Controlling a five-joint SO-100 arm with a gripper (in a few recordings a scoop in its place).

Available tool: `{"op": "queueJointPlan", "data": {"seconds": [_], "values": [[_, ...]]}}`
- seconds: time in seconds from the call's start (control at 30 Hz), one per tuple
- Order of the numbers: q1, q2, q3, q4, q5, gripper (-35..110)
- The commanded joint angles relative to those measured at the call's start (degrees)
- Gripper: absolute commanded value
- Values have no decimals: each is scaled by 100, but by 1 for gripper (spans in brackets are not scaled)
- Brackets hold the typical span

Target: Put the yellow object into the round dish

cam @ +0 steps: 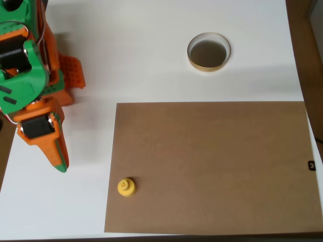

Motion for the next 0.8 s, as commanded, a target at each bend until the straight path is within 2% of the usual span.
{"op": "queueJointPlan", "data": {"seconds": [0.0, 0.77], "values": [[993, 466, -26, 422, 44, 3], [1002, 466, -44, 483, -35, 3]]}}
